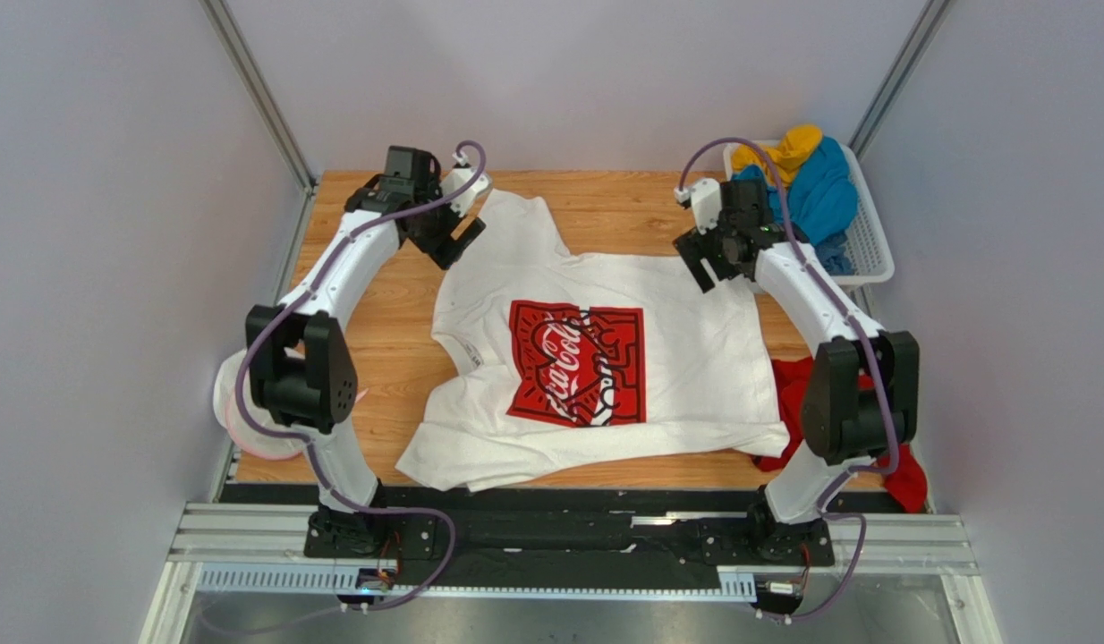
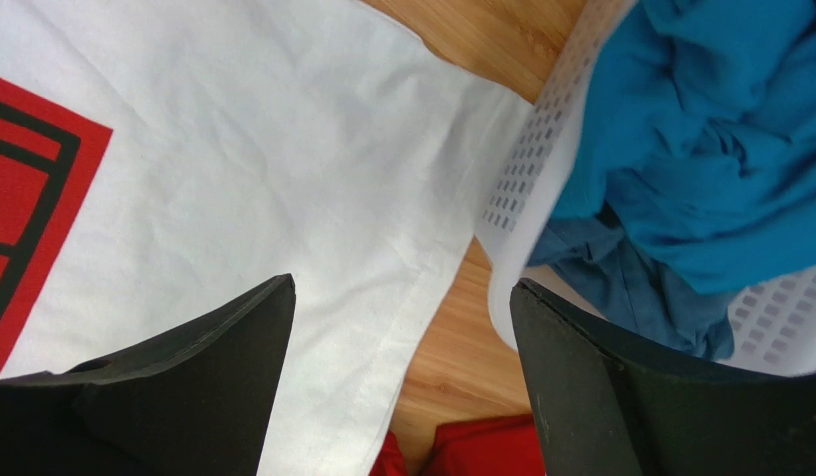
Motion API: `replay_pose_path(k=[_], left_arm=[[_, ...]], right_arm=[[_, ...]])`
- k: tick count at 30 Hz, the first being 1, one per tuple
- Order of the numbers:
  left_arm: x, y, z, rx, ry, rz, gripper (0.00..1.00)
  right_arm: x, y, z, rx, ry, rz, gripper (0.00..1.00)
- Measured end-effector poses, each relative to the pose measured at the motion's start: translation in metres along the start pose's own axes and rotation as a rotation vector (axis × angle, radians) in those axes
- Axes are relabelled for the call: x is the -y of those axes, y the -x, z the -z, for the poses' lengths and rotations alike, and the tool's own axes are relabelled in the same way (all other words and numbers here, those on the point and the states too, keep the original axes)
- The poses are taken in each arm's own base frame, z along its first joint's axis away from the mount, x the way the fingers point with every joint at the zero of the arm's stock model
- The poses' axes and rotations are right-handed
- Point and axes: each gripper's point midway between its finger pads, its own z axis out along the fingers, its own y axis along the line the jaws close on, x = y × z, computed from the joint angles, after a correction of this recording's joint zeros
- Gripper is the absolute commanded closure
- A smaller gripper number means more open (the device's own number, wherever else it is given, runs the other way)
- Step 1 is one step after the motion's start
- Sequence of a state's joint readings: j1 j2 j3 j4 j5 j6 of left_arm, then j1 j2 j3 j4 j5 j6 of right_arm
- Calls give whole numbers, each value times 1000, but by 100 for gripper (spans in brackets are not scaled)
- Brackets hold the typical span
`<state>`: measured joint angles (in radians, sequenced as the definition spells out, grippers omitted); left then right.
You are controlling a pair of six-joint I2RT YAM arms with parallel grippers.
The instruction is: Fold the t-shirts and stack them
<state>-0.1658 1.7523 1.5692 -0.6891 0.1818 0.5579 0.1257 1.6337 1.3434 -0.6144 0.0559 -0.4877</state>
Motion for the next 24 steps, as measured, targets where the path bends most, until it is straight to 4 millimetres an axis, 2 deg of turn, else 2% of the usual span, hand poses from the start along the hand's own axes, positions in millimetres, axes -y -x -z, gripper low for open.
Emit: replay_pose_path(k=[2,5,11,17,24], left_arm=[[-10,12,-24,-15,36,-13,10],[-28,22,-57,-40,93,-23,11],[-45,18,-109,-120,168,-66,11],[-25,4,-144,-203,155,-166,11],[-9,5,-164,-227,149,-257,11]], right_arm=[[-8,11,-17,-7,9,21,16],[-11,15,-37,-29,10,27,17],[-8,18,-53,-46,-4,22,18],[-7,19,-53,-42,-6,23,18],[-8,19,-53,-41,-4,23,19]])
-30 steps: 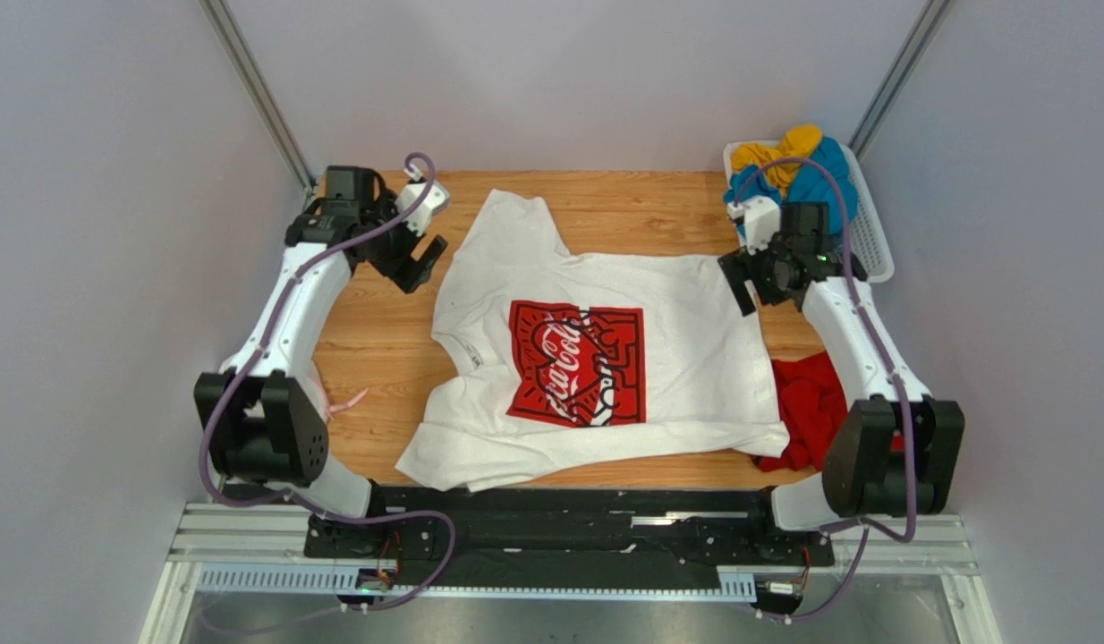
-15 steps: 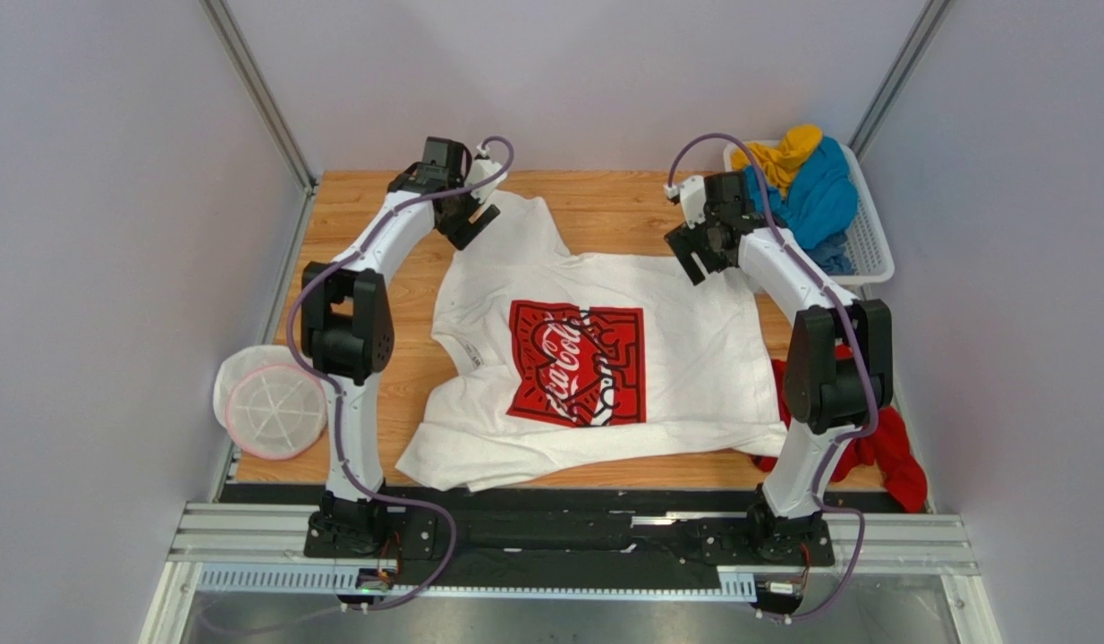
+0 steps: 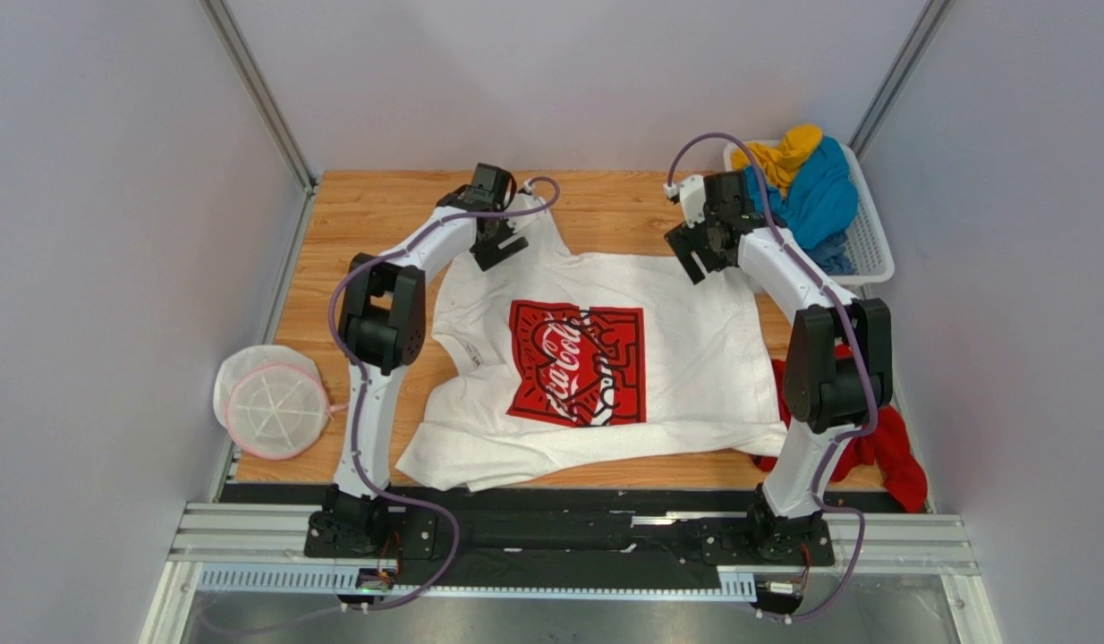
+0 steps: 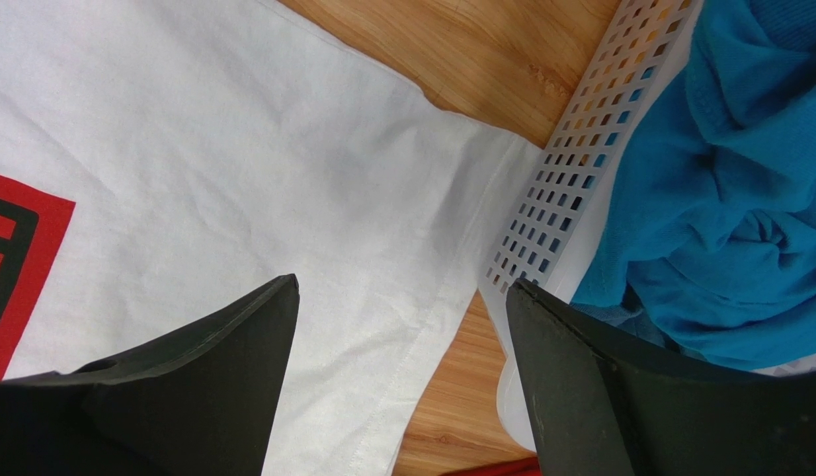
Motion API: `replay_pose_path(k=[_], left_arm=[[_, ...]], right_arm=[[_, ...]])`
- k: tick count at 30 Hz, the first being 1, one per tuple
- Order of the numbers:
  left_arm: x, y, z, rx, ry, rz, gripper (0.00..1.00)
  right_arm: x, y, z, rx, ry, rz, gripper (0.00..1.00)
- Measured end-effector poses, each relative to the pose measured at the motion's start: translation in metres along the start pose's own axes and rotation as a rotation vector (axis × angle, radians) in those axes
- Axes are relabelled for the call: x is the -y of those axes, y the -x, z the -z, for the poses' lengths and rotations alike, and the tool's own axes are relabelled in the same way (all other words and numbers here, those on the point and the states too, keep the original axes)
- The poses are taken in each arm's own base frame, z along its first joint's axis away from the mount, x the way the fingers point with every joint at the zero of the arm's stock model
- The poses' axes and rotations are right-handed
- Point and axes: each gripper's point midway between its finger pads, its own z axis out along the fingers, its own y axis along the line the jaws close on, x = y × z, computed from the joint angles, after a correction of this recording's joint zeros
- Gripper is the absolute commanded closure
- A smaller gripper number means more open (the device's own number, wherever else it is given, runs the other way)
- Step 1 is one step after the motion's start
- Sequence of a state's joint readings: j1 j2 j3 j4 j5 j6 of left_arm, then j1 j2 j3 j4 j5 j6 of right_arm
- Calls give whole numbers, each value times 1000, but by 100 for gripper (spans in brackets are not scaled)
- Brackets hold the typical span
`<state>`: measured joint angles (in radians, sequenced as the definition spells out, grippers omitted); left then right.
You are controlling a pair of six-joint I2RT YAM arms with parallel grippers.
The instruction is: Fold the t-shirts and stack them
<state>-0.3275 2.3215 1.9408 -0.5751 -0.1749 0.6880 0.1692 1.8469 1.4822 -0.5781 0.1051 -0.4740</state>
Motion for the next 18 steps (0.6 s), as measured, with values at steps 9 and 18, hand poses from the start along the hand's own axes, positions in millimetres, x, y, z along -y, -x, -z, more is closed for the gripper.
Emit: replay_pose_path(k=[9,18], left_arm=[[-12,1,-17,-23,69,-88,11],[-31,-3,-23,-40,149,-171,11]], right_arm=[[-8,-17,2,-23,13,4,20],[-1,-8,19,18,-12,15,20]])
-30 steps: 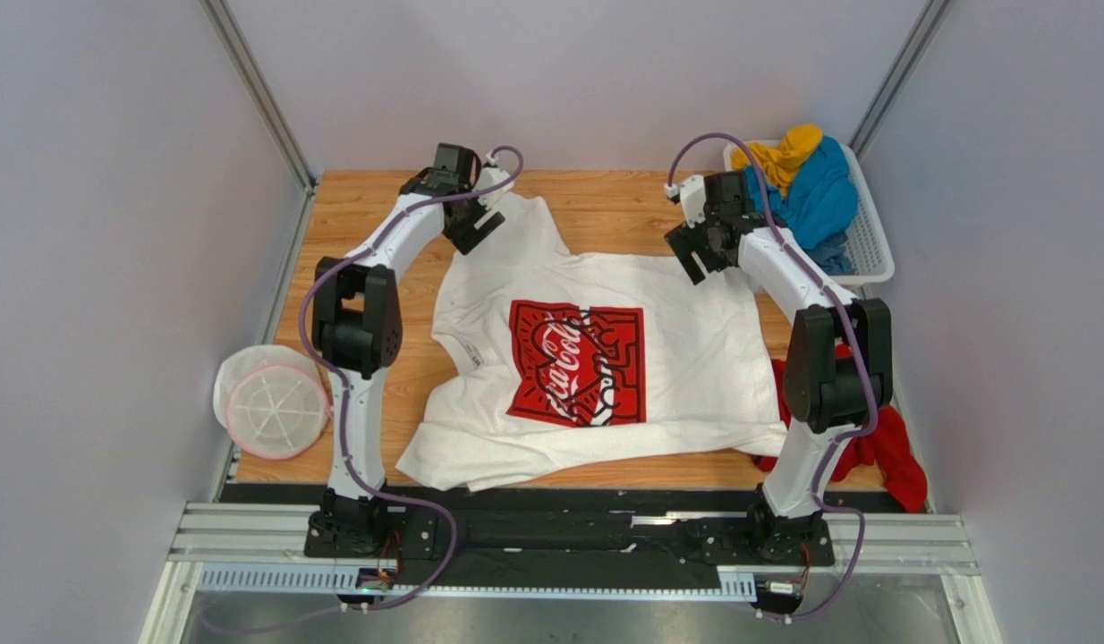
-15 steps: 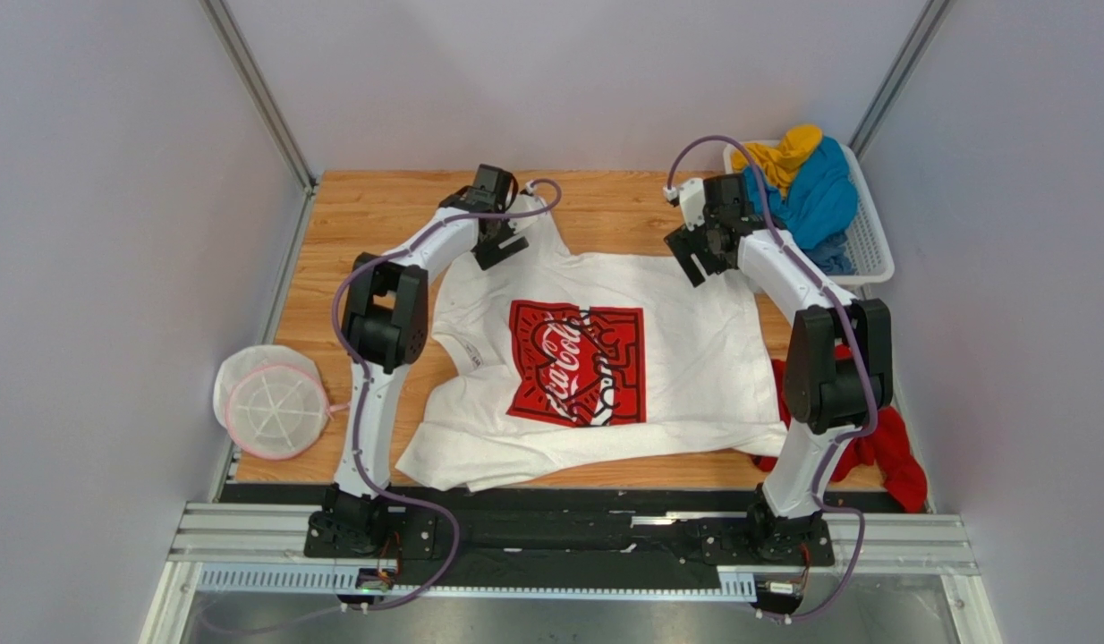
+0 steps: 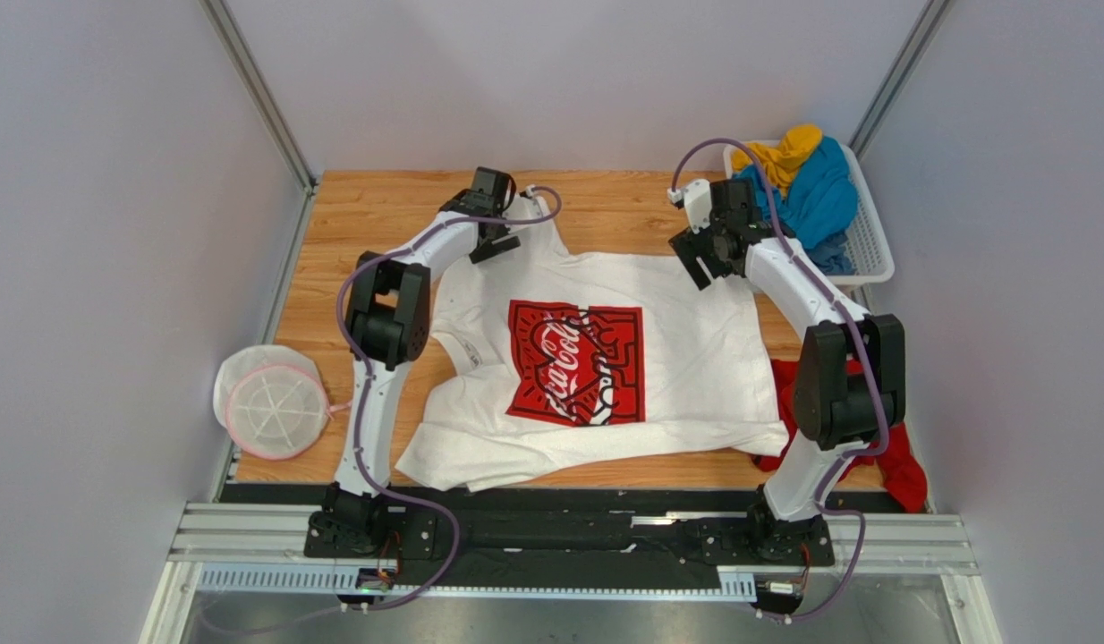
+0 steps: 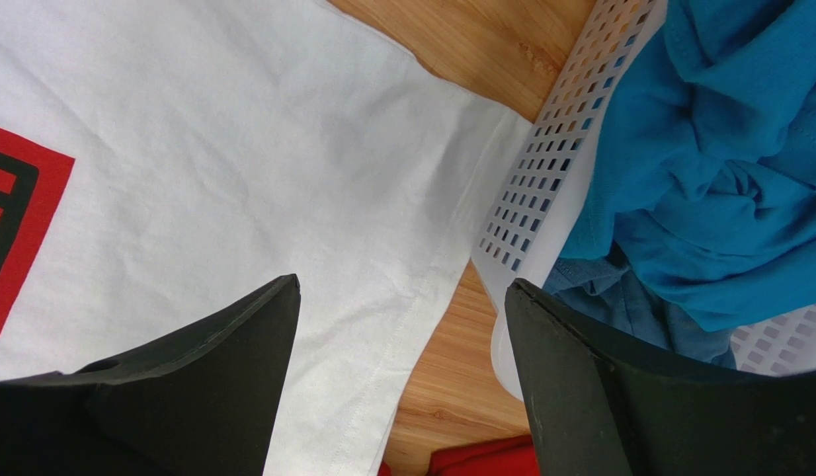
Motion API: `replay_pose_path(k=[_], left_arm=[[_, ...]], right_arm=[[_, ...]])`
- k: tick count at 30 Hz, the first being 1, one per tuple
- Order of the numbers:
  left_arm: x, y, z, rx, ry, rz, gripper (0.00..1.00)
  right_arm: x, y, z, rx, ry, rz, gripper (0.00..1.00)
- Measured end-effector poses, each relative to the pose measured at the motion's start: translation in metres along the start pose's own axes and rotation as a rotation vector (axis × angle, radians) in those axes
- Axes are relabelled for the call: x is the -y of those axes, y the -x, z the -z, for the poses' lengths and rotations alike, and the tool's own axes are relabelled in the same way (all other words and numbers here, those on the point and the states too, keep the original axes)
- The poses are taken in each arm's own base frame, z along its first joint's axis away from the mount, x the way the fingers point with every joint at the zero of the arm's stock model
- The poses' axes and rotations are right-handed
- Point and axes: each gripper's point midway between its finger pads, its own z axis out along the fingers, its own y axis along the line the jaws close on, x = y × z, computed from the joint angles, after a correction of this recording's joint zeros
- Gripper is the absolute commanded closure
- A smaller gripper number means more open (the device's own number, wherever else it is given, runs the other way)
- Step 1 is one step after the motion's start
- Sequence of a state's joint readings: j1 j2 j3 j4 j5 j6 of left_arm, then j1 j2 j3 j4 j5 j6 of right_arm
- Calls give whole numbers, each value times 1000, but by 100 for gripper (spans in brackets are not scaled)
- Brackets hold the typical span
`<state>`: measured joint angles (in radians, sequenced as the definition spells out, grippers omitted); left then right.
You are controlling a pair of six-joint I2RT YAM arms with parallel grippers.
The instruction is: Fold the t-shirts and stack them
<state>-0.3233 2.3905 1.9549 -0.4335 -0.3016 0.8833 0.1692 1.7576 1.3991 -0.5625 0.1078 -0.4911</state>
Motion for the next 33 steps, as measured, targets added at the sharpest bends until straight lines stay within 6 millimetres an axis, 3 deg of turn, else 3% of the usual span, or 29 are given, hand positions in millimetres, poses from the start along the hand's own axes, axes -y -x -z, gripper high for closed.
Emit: replay_pose_path(k=[10,27,33], left_arm=[[-32,-39,-17,-54,70,2,12],[-72,-50,-46,-75,157,-48,12],[-82,-72,-51,-107,183,-54,13]], right_arm=[[1,-4,0,-13,-11,9,20],[10,-6,0,-28,-57,19,21],[18,12,-24,-28,-73,15,22]])
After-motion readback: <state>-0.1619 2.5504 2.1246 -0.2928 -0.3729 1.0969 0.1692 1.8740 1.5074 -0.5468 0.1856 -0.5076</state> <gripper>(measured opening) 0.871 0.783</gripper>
